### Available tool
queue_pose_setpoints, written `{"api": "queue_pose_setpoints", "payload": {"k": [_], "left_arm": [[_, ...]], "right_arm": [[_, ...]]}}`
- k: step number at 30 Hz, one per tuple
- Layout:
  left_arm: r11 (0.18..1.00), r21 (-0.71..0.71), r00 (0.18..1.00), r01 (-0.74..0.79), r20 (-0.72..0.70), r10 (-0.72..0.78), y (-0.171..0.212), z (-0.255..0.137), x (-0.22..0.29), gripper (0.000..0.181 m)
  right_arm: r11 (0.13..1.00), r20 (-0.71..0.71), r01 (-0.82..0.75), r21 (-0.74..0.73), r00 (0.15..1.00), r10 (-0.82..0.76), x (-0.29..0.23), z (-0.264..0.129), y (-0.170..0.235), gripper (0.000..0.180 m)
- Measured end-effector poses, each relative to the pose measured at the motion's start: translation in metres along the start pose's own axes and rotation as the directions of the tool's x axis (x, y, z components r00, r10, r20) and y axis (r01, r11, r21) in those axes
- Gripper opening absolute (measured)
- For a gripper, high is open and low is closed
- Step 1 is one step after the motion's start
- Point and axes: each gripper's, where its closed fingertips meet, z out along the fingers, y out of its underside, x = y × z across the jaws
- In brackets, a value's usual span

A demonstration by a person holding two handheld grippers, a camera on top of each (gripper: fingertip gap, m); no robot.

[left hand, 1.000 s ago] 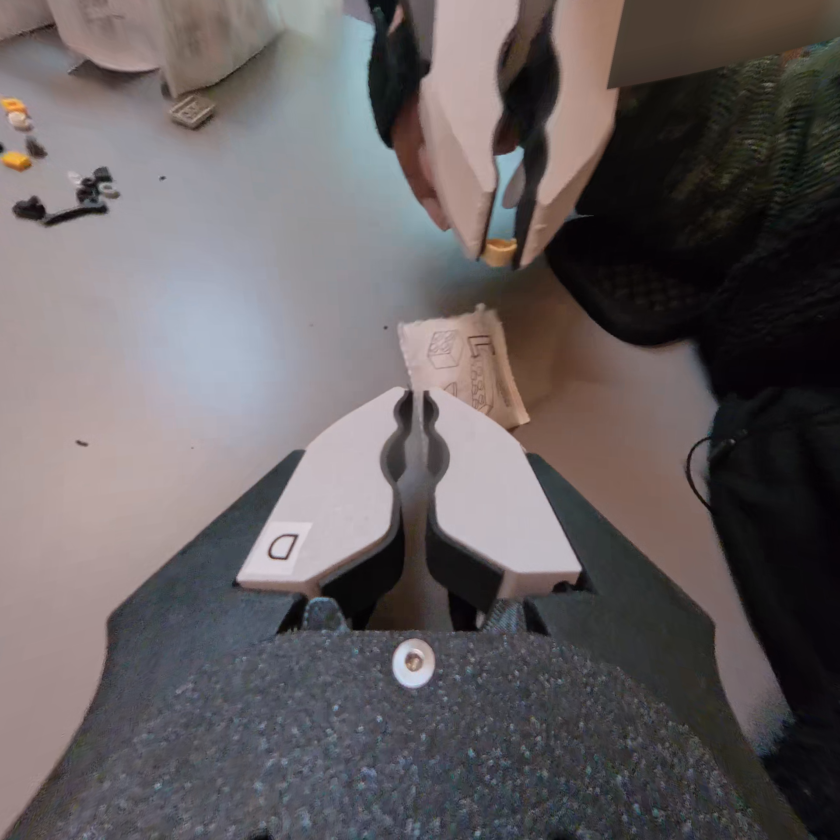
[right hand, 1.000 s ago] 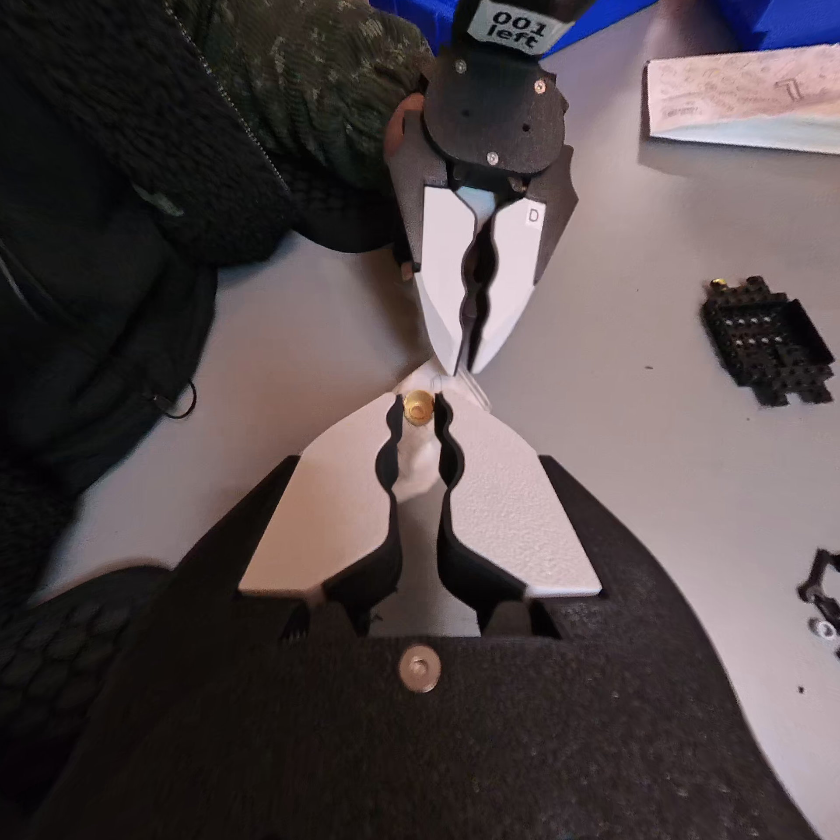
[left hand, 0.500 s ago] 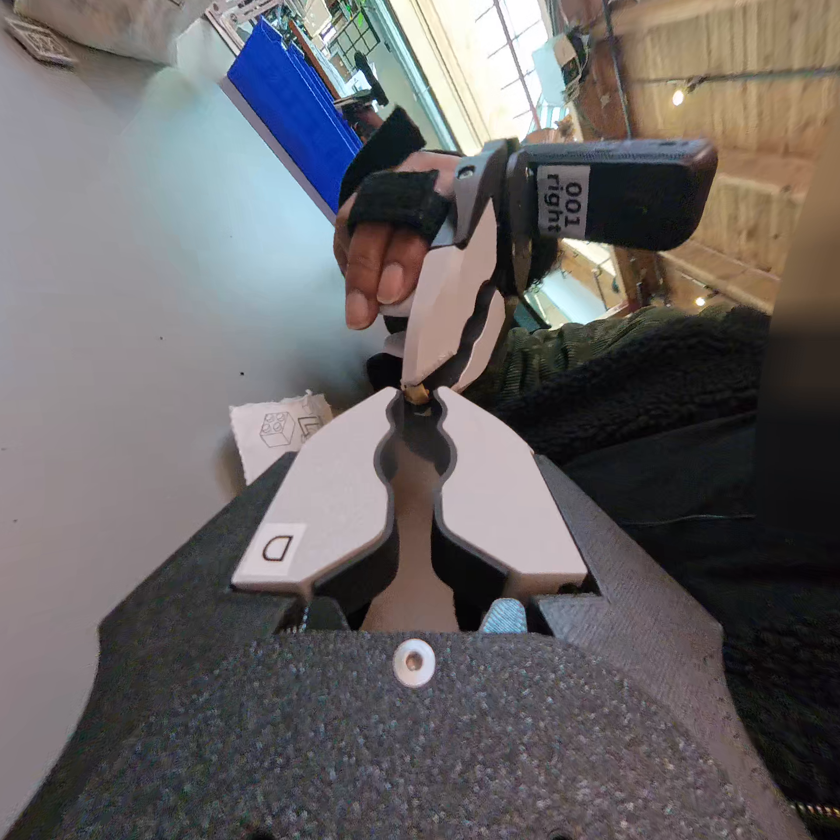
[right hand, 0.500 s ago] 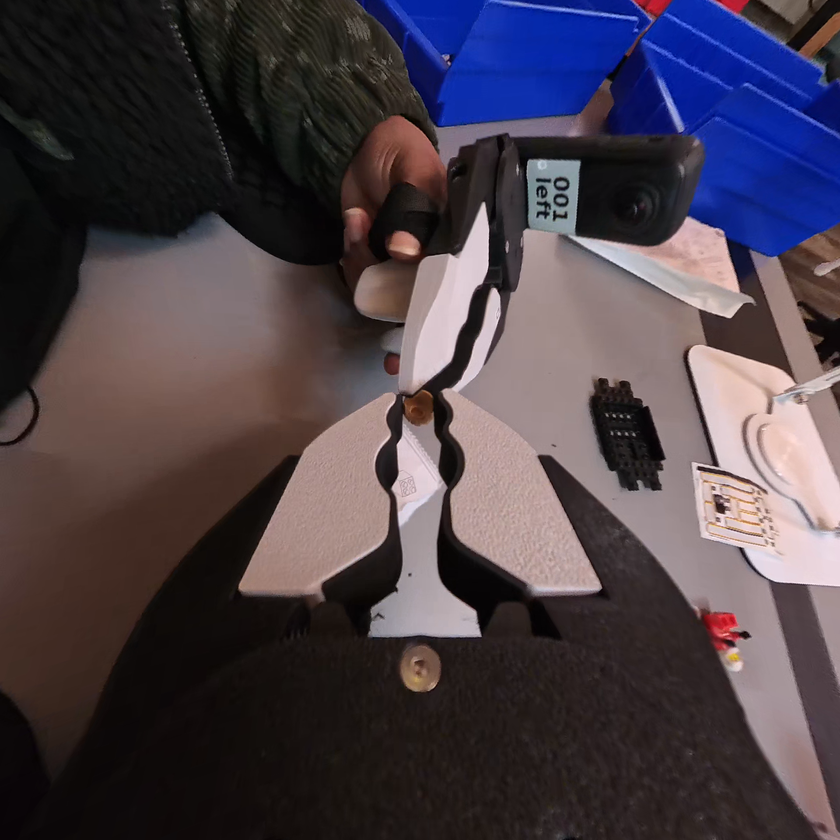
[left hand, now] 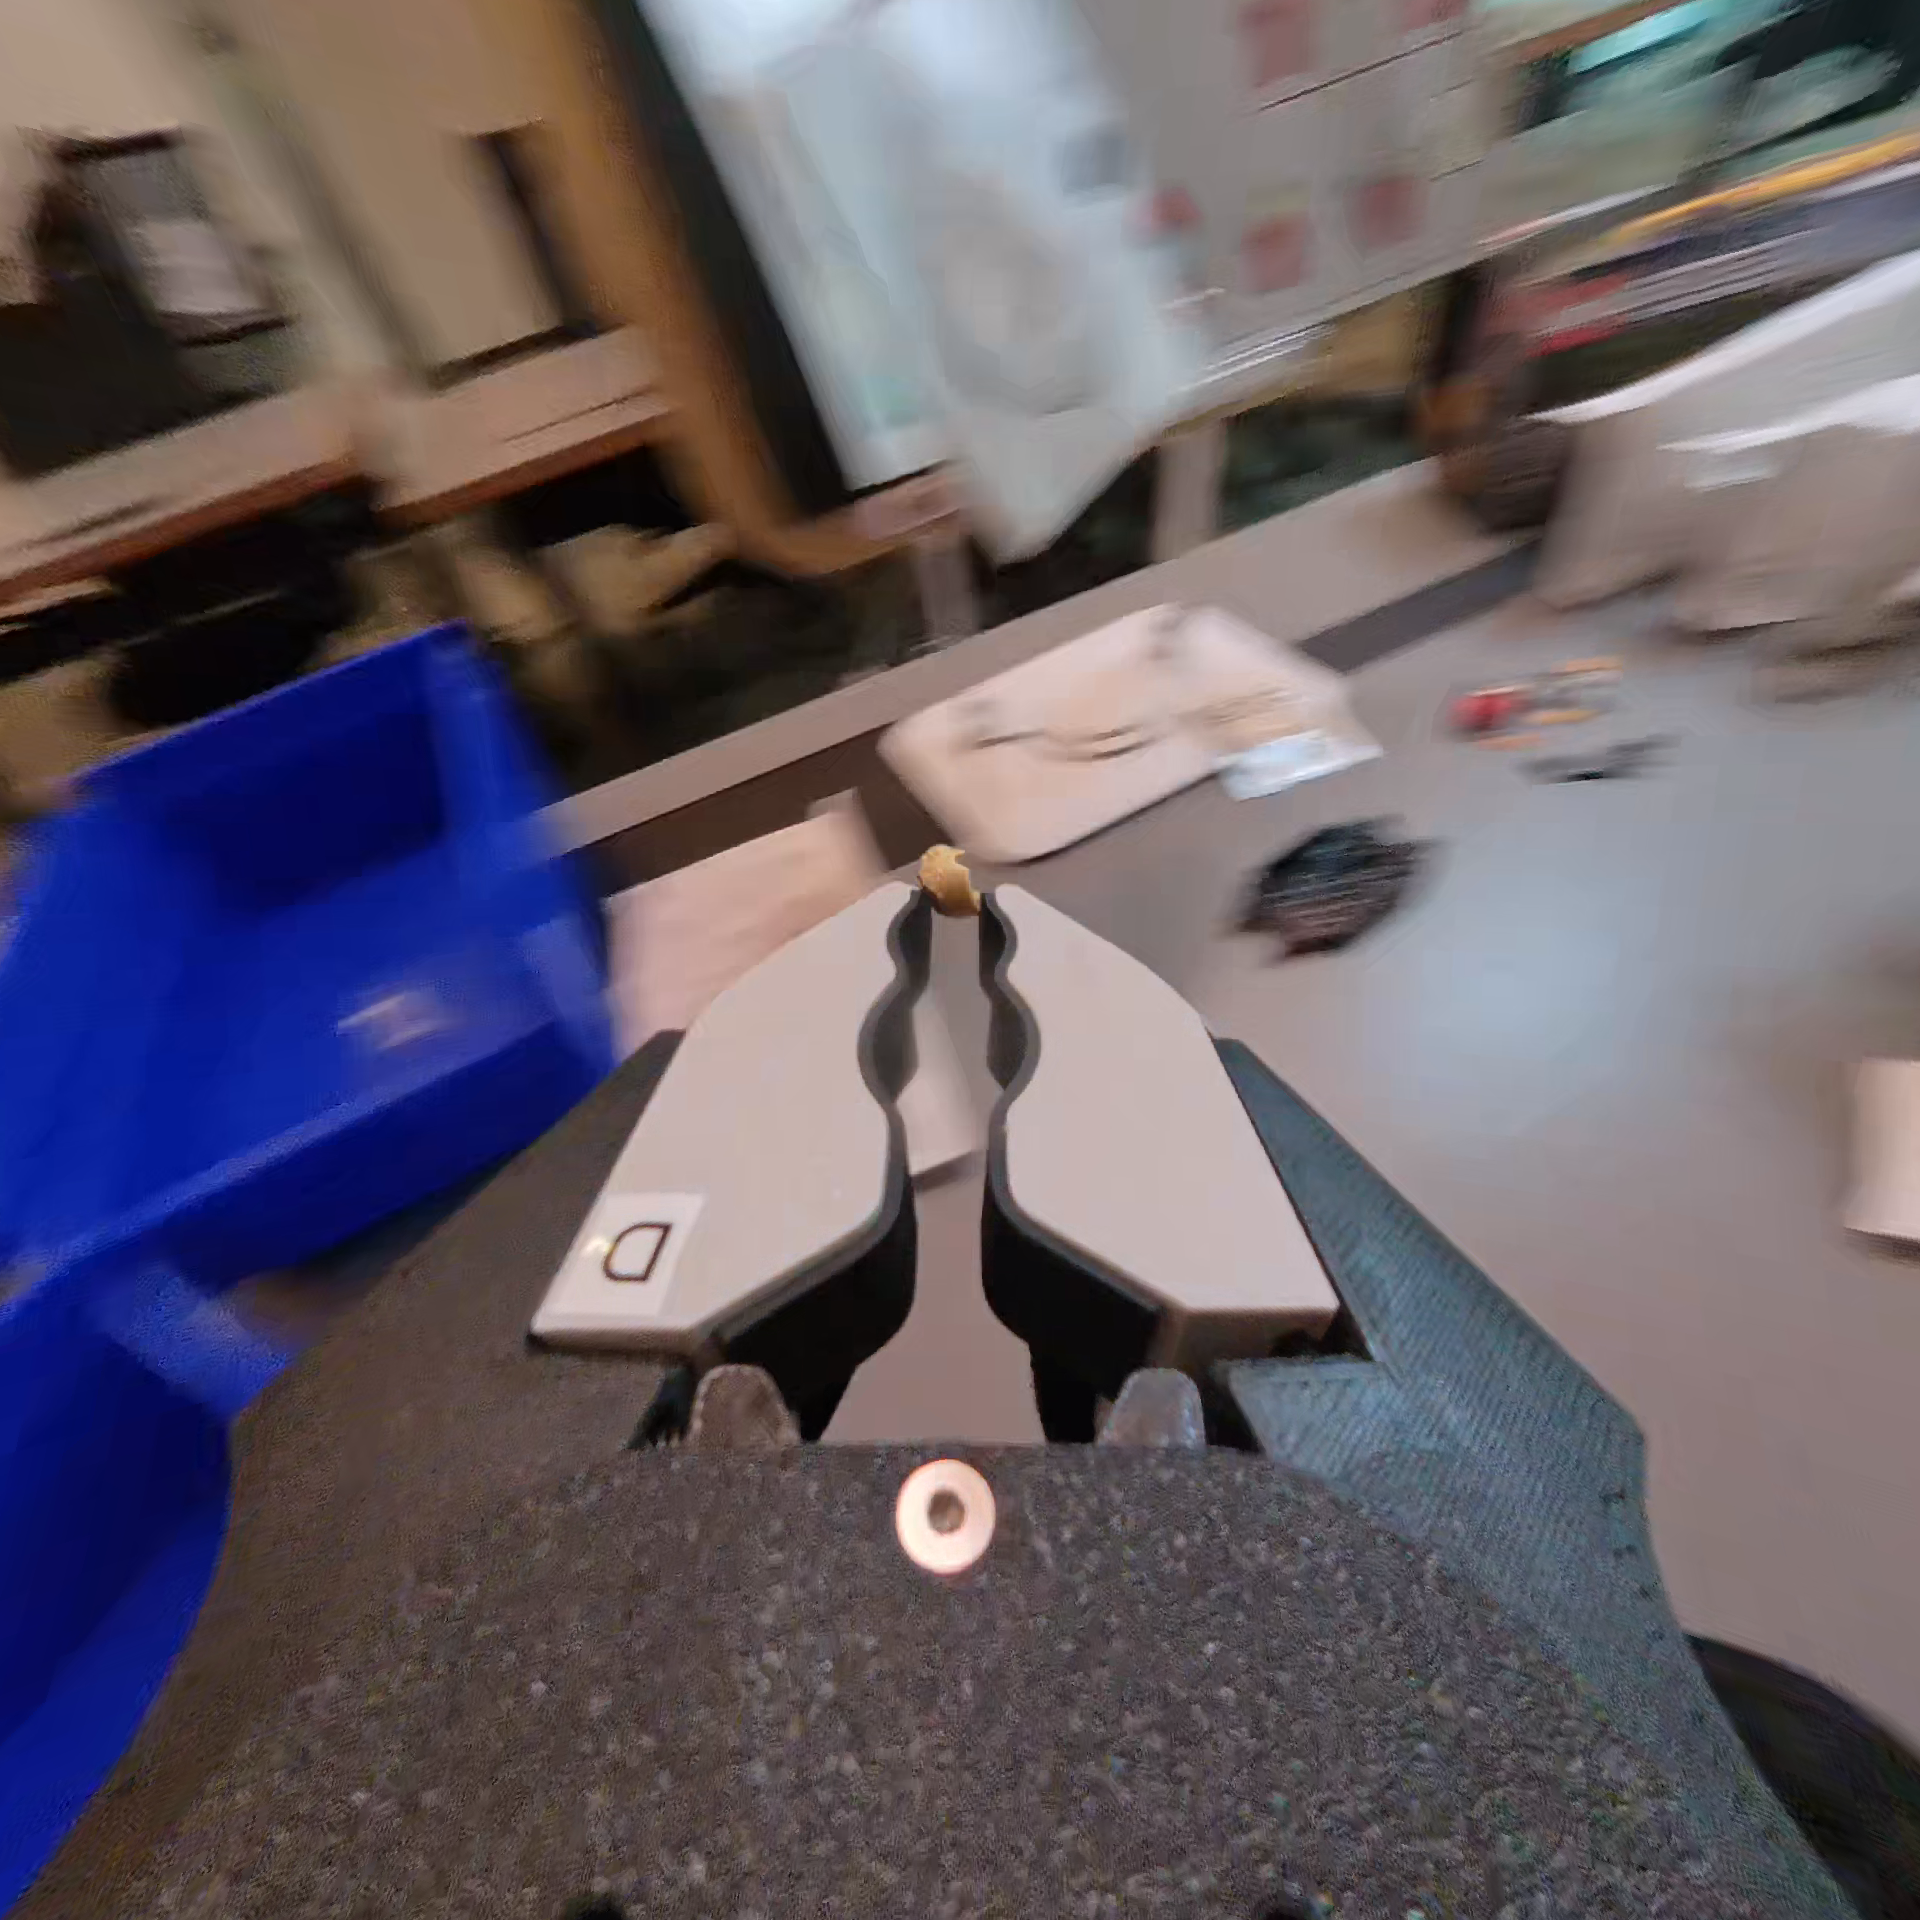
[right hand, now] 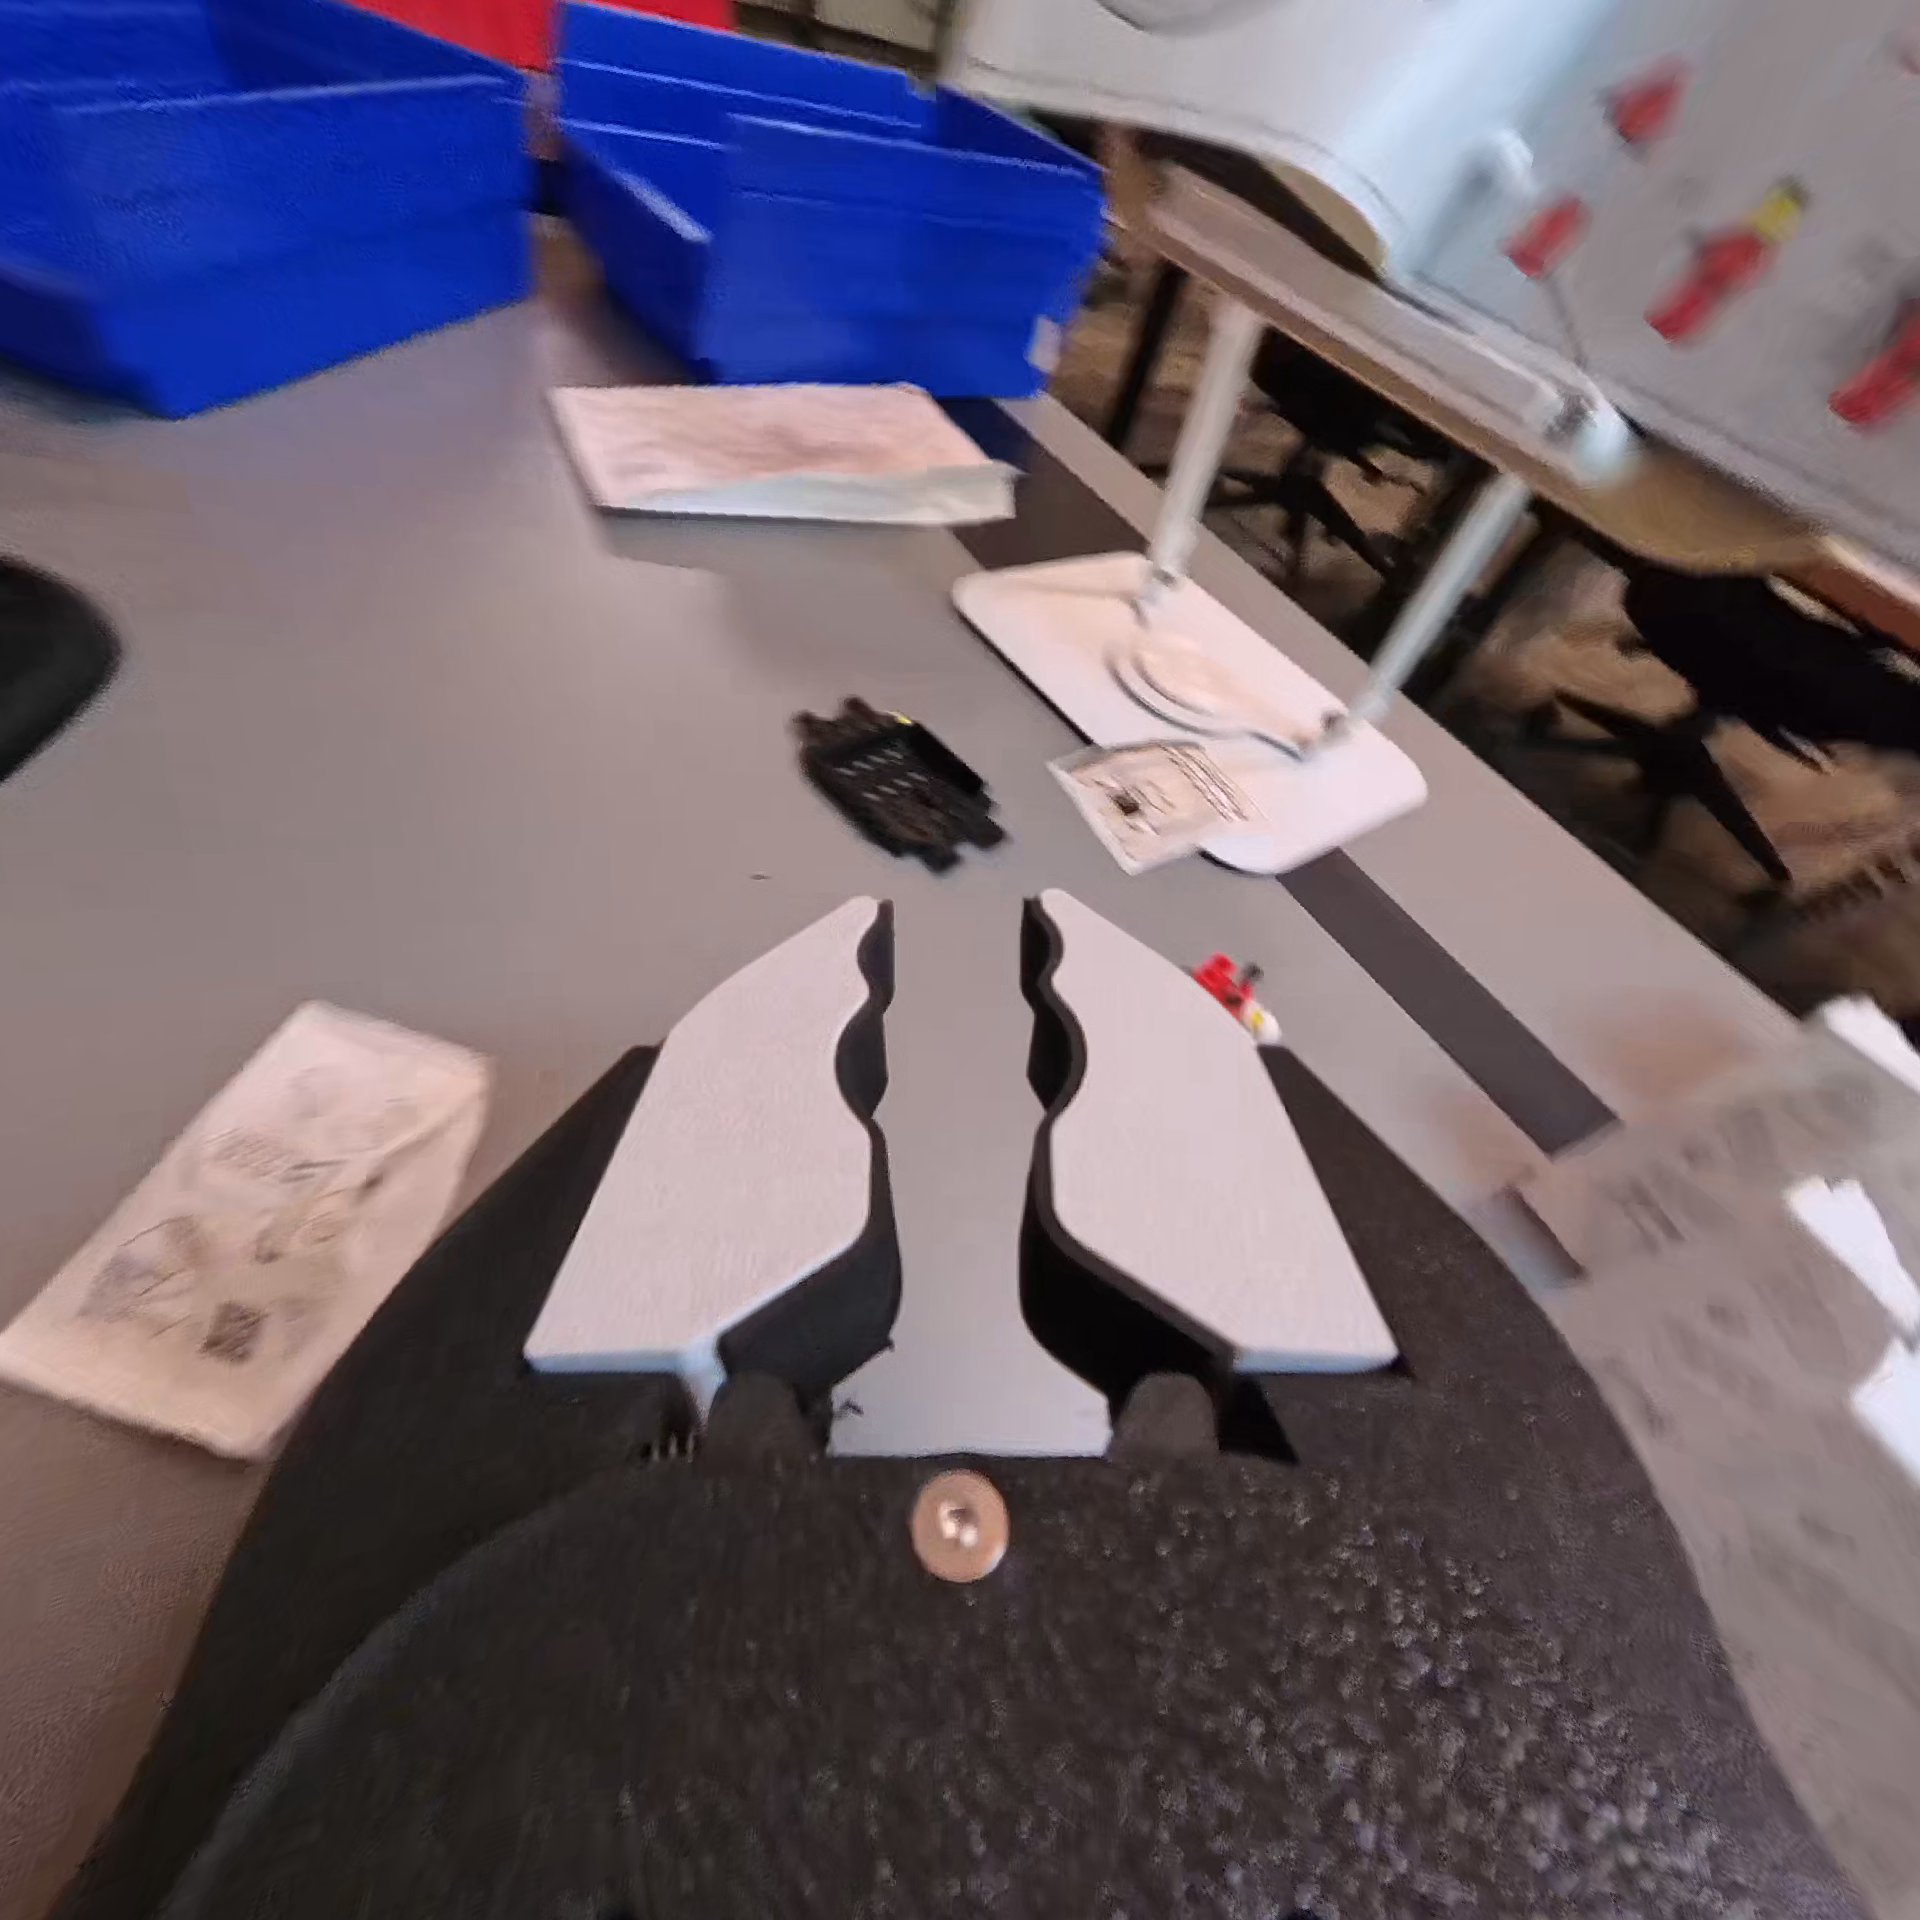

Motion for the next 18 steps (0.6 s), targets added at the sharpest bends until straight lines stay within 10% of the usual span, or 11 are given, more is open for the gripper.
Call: {"api": "queue_pose_setpoints", "payload": {"k": [4, 10, 18], "left_arm": [[0.968, -0.216, 0.925, 0.126, 0.379, -0.036, 0.061, -0.046, -0.108, 0.008], [0.841, -0.448, 0.894, 0.303, 0.439, -0.088, 0.149, -0.058, -0.14, 0.009], [0.891, -0.377, 0.863, 0.251, 0.504, -0.03, 0.136, -0.062, -0.155, 0.034]], "right_arm": [[0.985, -0.114, -0.153, -0.086, 0.983, 0.142, 0.033, 0.012, 0.036, 0.023], [0.957, -0.177, -0.168, -0.237, 0.976, 0.127, 0.063, 0.038, 0.072, 0.025], [0.893, -0.03, 0.032, -0.45, 0.998, -0.05, 0.096, 0.079, 0.085, 0.03]]}}
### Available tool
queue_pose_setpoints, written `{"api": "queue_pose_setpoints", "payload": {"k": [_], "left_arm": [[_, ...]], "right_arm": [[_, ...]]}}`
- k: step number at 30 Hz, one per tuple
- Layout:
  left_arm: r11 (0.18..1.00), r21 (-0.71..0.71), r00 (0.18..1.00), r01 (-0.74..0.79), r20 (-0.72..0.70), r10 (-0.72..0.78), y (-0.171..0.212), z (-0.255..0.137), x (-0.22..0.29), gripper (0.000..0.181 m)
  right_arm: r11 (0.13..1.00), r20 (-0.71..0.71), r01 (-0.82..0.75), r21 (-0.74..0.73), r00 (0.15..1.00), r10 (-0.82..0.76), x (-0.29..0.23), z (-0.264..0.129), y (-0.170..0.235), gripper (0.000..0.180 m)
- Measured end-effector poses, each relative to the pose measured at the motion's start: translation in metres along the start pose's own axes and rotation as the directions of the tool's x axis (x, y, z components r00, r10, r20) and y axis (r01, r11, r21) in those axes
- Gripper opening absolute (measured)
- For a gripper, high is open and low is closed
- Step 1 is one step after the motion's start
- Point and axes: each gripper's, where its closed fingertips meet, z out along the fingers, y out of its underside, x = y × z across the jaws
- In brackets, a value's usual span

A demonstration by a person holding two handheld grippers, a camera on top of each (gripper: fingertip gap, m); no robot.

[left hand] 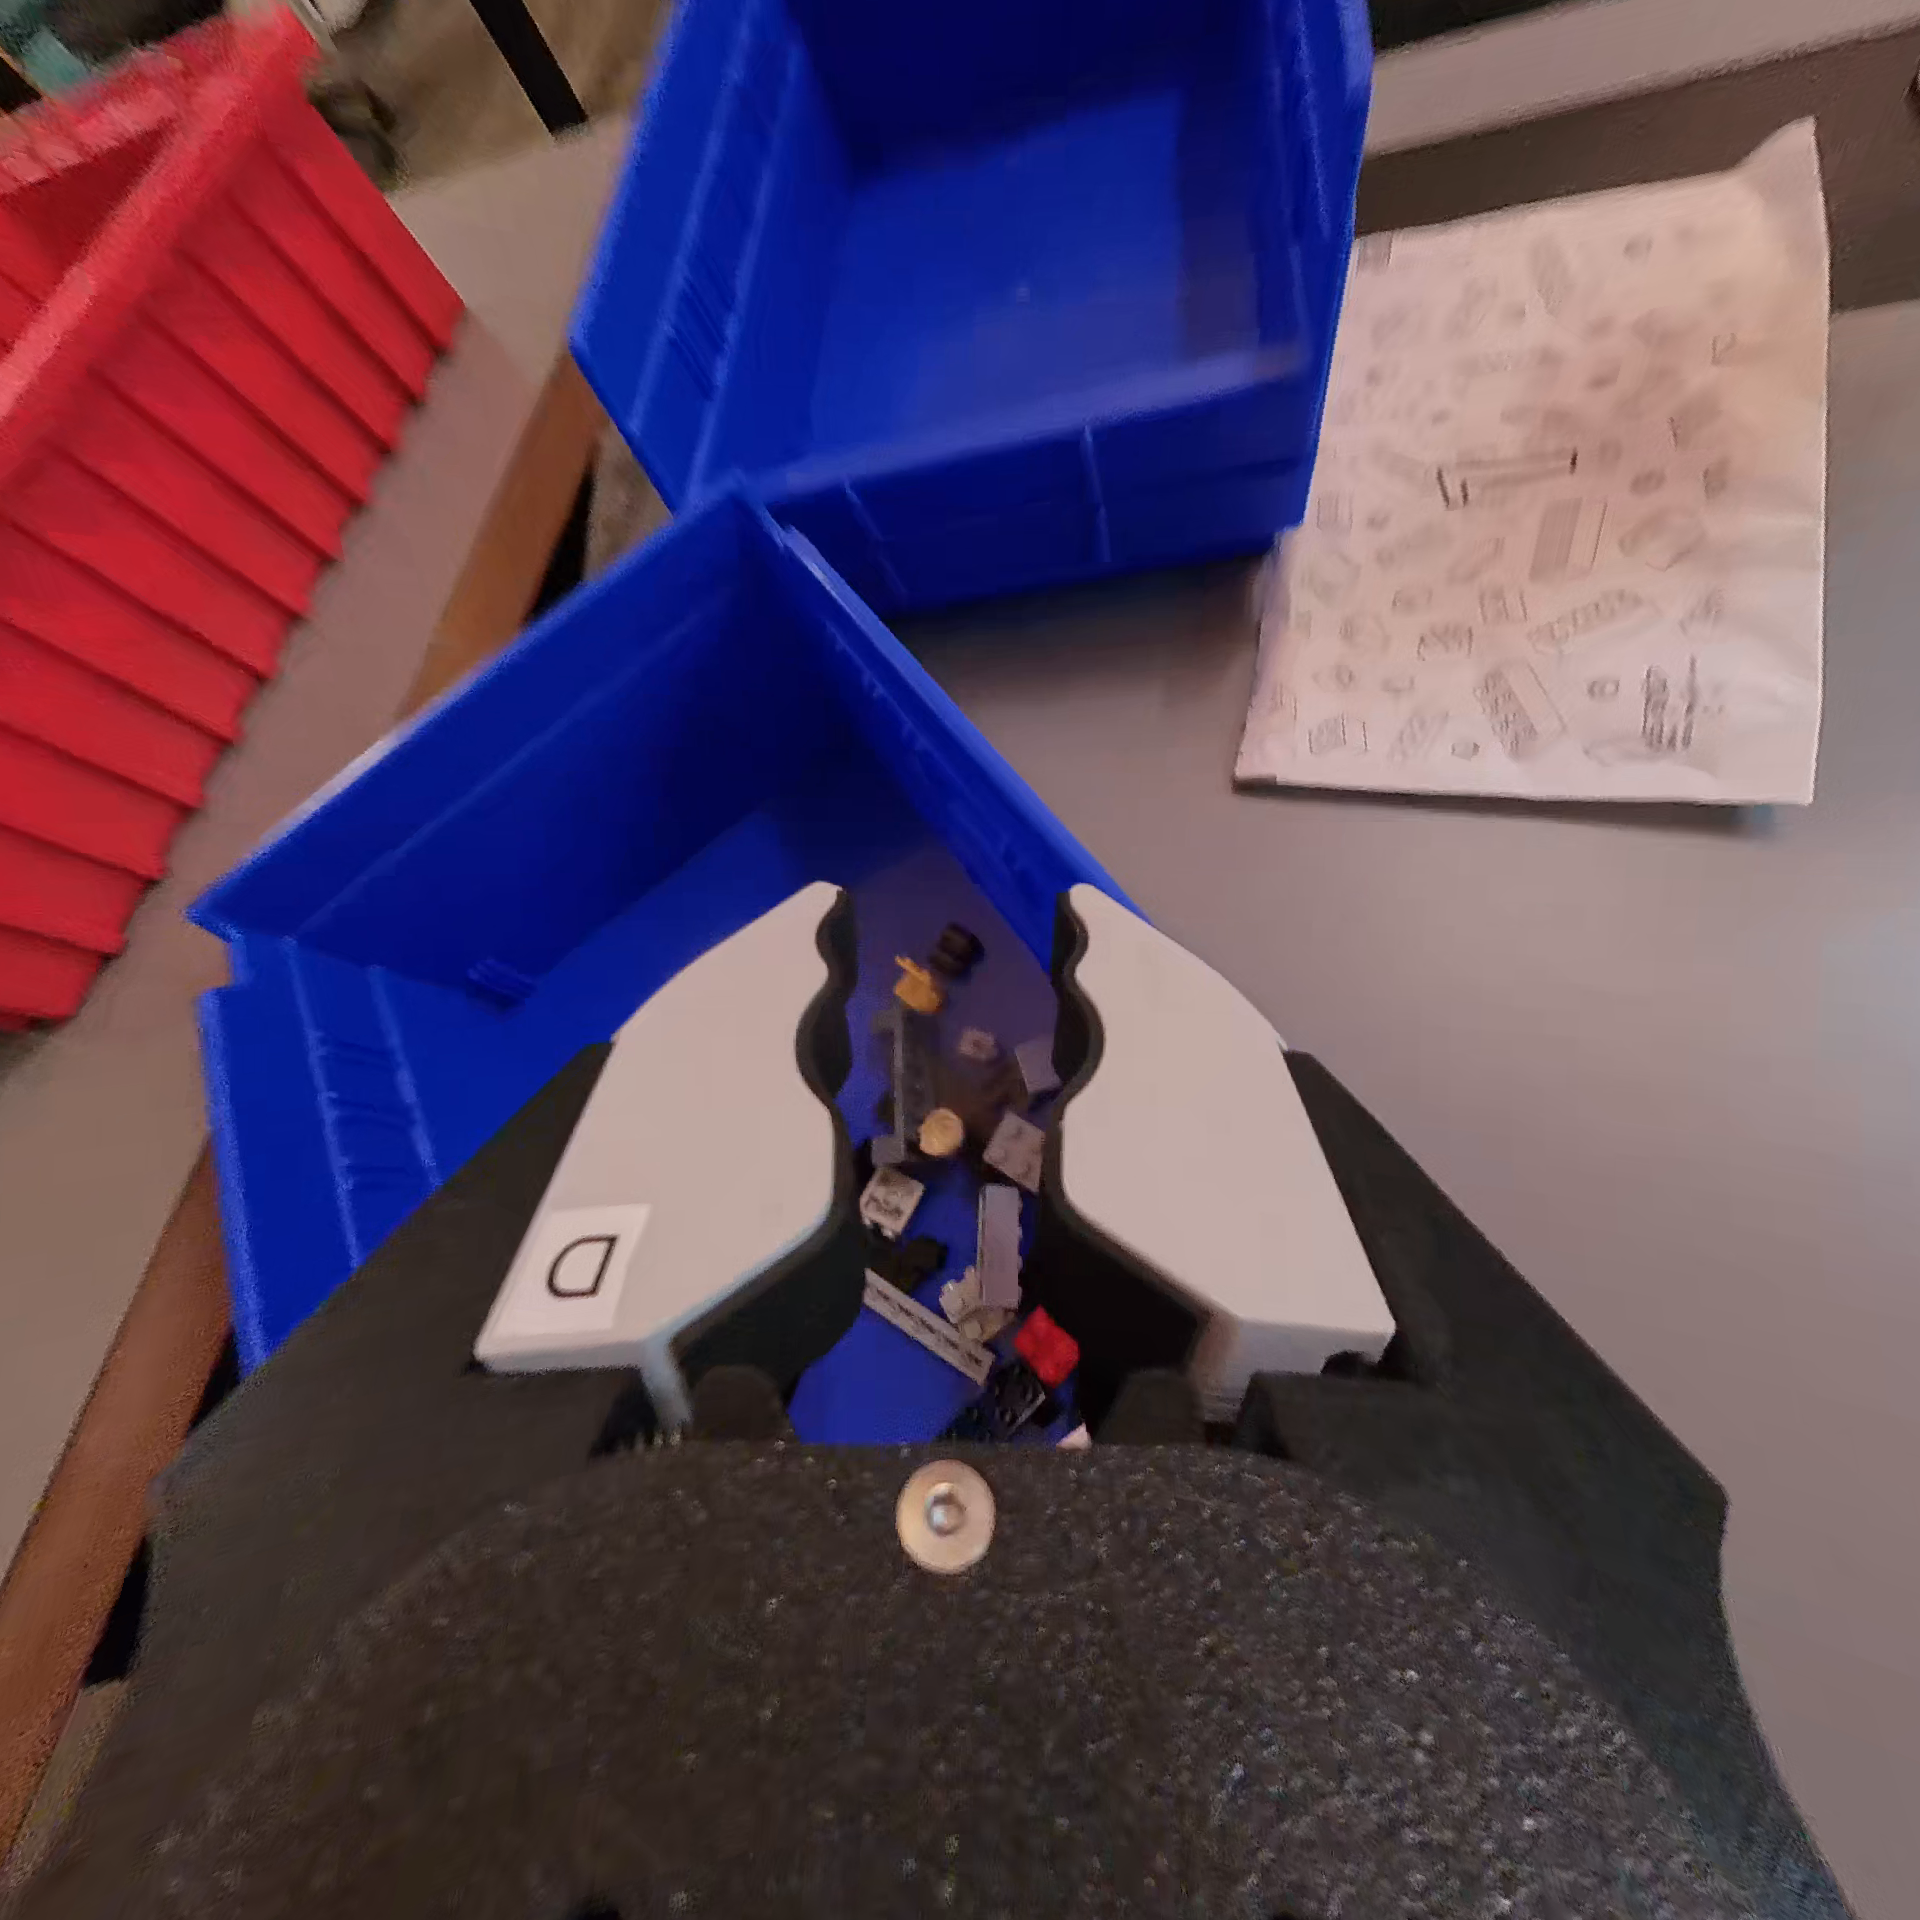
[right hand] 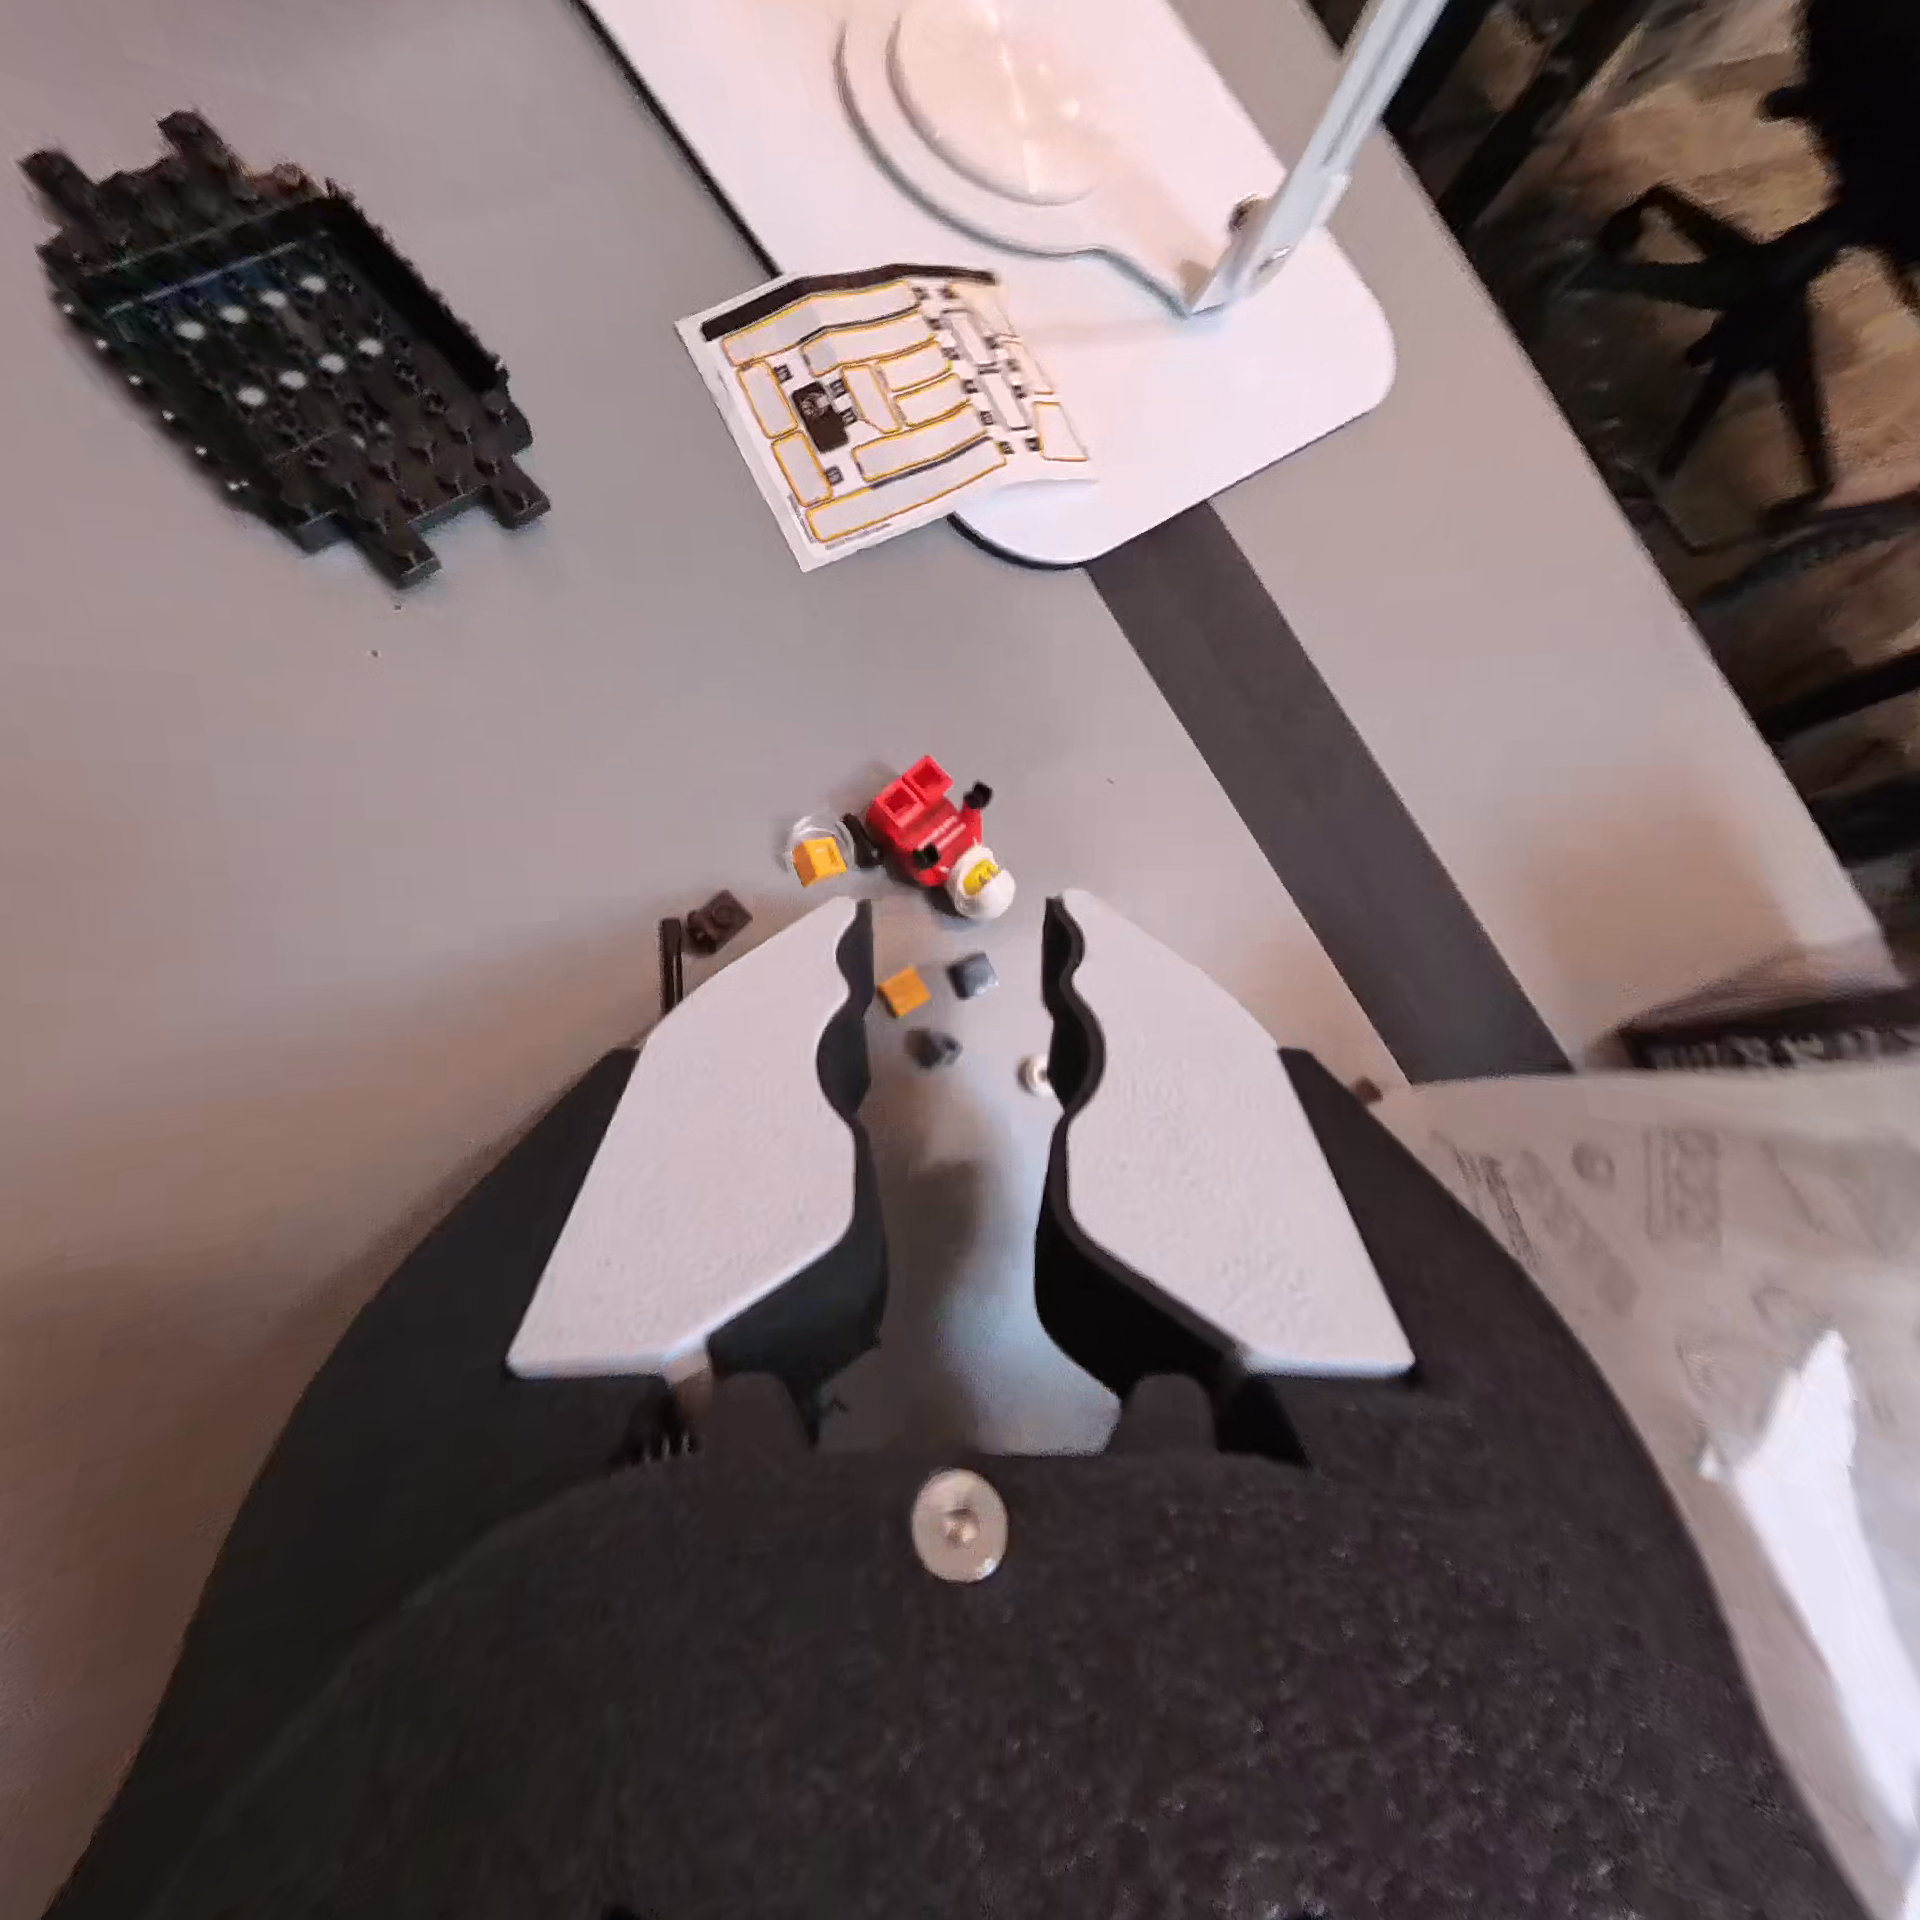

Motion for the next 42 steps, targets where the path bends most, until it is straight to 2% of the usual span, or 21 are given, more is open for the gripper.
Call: {"api": "queue_pose_setpoints", "payload": {"k": [6, 10, 14, 16, 18, 20, 22, 27, 33, 37, 42], "left_arm": [[0.946, 0.321, 0.999, -0.035, 0.013, 0.033, -0.059, -0.045, 0.016, 0.03], [0.847, 0.53, 0.982, -0.034, -0.139, 0.126, -0.097, -0.086, 0.068, 0.022], [0.795, 0.606, 0.891, -0.013, -0.354, 0.285, -0.108, -0.109, 0.15, 0.02], [0.803, 0.595, 0.784, 0.032, -0.513, 0.35, -0.104, -0.115, 0.202, 0.021], [0.851, 0.517, 0.603, 0.092, -0.709, 0.366, -0.09, -0.121, 0.257, 0.024], [0.9, 0.416, 0.419, 0.129, -0.846, 0.331, -0.073, -0.128, 0.302, 0.026], [0.938, 0.328, 0.281, 0.114, -0.916, 0.286, -0.056, -0.132, 0.337, 0.028], [0.98, 0.166, 0.013, 0.11, -0.986, 0.166, -0.031, -0.151, 0.384, 0.032], [0.913, 0.408, 0.043, -0.011, -0.912, 0.408, -0.01, -0.157, 0.389, 0.017], [0.902, 0.431, 0.015, 0.003, -0.902, 0.431, -0.009, -0.162, 0.386, 0.016], [0.885, 0.465, -0.004, 0.013, -0.885, 0.465, -0.007, -0.163, 0.379, 0.015]], "right_arm": [[0.986, 0.118, 0.1, -0.133, 0.989, -0.084, 0.003, 0.027, 0.005, 0.031], [0.989, 0.193, 0.046, -0.143, 0.981, -0.018, -0.003, 0.027, 0.002, 0.018], [0.995, 0.178, 0.102, 0.007, 0.979, -0.101, -0.029, 0.008, -0.026, 0.017], [0.979, 0.166, 0.173, 0.112, 0.968, -0.19, -0.056, -0.012, -0.045, 0.017], [0.948, 0.156, 0.245, 0.203, 0.948, -0.279, -0.089, -0.034, -0.062, 0.017], [0.905, 0.133, 0.324, 0.275, 0.92, -0.37, -0.125, -0.056, -0.075, 0.017], [0.862, 0.104, 0.382, 0.334, 0.894, -0.436, -0.156, -0.076, -0.085, 0.017], [0.787, 0.028, 0.476, 0.392, 0.849, -0.527, -0.211, -0.1, -0.092, 0.017], [0.786, 0.045, 0.457, 0.418, 0.853, -0.52, -0.23, -0.103, -0.087, 0.017], [0.781, 0.094, 0.394, 0.484, 0.864, -0.494, -0.236, -0.109, -0.089, 0.017], [0.812, 0.244, 0.219, 0.541, 0.883, -0.4, -0.233, -0.119, -0.089, 0.018]]}}
